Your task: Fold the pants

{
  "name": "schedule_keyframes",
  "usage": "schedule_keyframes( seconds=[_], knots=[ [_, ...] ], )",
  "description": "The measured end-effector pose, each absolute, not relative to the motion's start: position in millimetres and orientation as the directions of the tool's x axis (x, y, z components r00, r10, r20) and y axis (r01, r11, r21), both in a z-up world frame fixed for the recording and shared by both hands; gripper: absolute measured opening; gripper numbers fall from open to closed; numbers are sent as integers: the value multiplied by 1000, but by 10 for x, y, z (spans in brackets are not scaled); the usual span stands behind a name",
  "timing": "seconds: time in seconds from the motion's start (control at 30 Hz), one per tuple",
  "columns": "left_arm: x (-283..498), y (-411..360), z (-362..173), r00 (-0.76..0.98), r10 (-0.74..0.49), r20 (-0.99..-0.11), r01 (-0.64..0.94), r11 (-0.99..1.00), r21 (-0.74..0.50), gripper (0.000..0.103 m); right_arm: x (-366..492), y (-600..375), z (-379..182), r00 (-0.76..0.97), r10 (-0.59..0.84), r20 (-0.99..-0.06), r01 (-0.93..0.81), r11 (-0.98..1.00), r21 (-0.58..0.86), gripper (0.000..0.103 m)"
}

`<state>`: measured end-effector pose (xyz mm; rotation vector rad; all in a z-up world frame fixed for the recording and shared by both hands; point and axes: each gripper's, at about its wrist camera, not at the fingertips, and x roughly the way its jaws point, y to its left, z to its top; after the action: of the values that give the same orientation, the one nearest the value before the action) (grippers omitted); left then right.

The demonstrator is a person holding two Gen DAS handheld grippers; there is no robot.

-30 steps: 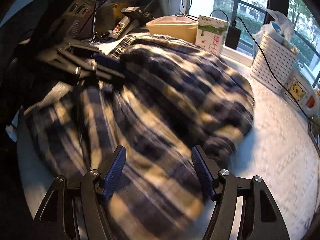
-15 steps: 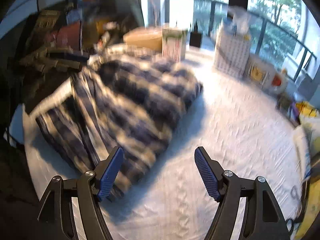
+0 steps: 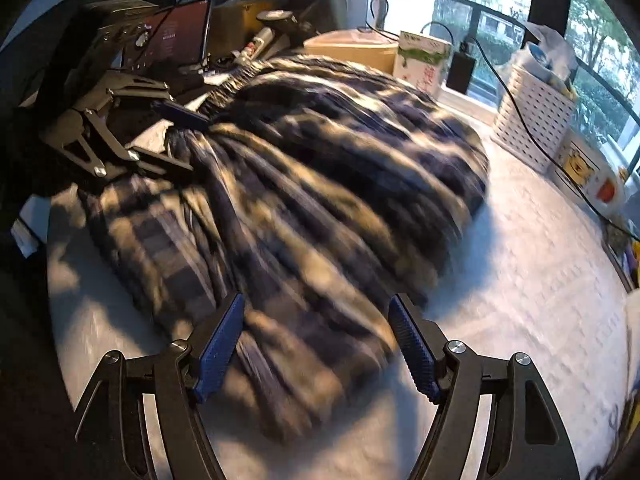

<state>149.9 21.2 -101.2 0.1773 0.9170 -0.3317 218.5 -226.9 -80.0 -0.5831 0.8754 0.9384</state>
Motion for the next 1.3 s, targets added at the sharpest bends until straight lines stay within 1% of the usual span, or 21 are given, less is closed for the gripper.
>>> schedule_keyframes(
  seconds=[0.1,0.17,0.27,0.33,0.43,0.5,0.53,0.57,0.6,0.67,0.73,0.8,0.83,0.93,1.13,1.17,1.23,1.3],
  knots=[
    [1471,328,-849,567,-225,-793,353,935,-13,71,2167,-2442,-749,274,422,-864,-866,499,-31,76],
    [1496,470,-707,599,-239,-764,330,943,-36,71,2148,-2504,-662,291,417,-861,-862,504,-47,76],
    [1630,653,-497,653,-290,-700,303,947,-110,71,2210,-2573,-421,325,488,-810,-854,519,-30,76],
    [1787,664,-439,676,-298,-674,311,945,-107,71,2315,-2513,-274,364,525,-769,-850,524,-44,76],
    [2077,653,-490,676,-299,-674,310,945,-109,71,2507,-2296,-215,401,547,-734,-853,515,-82,76],
    [2286,673,-586,665,-253,-703,265,960,-95,71,2685,-2114,-252,400,562,-724,-856,511,-77,75],
    [2382,701,-657,656,-232,-719,243,966,-90,71,2783,-2019,-287,397,561,-726,-855,513,-72,67],
    [2472,736,-724,647,-216,-731,223,971,-90,71,2880,-1932,-335,391,554,-735,-853,517,-64,54],
    [2521,759,-773,641,-207,-739,207,974,-94,71,2991,-1848,-398,385,536,-752,-846,529,-57,50],
    [2616,846,-863,622,-219,-752,184,974,-132,71,3186,-1729,-522,372,513,-774,-833,552,-34,38],
    [2662,895,-934,617,-220,-756,165,975,-149,73,3405,-1651,-698,357,478,-803,-818,576,-20,36],
    [2667,901,-1010,608,-200,-768,151,979,-135,73,3538,-1626,-790,335,480,-811,-810,586,12,34],
    [2680,908,-1063,602,-195,-775,147,980,-132,73,3586,-1627,-802,330,491,-806,-809,588,27,33],
    [2717,959,-1160,608,-213,-765,154,977,-150,78,3646,-1611,-808,335,495,-802,-812,584,22,32],
    [2770,989,-1166,612,-209,-763,157,977,-142,81,3705,-1629,-804,344,494,-799,-798,602,29,32],
    [2784,995,-1156,609,-208,-766,151,978,-145,81,3716,-1648,-798,351,492,-797,-791,611,28,29],
    [2761,1064,-1090,609,-225,-761,129,974,-185,81,3744,-1678,-774,383,473,-793,-765,644,15,23],
    [2696,1157,-956,640,-263,-722,119,962,-246,80,3751,-1741,-709,410,460,-787,-732,681,17,23]
  ],
)
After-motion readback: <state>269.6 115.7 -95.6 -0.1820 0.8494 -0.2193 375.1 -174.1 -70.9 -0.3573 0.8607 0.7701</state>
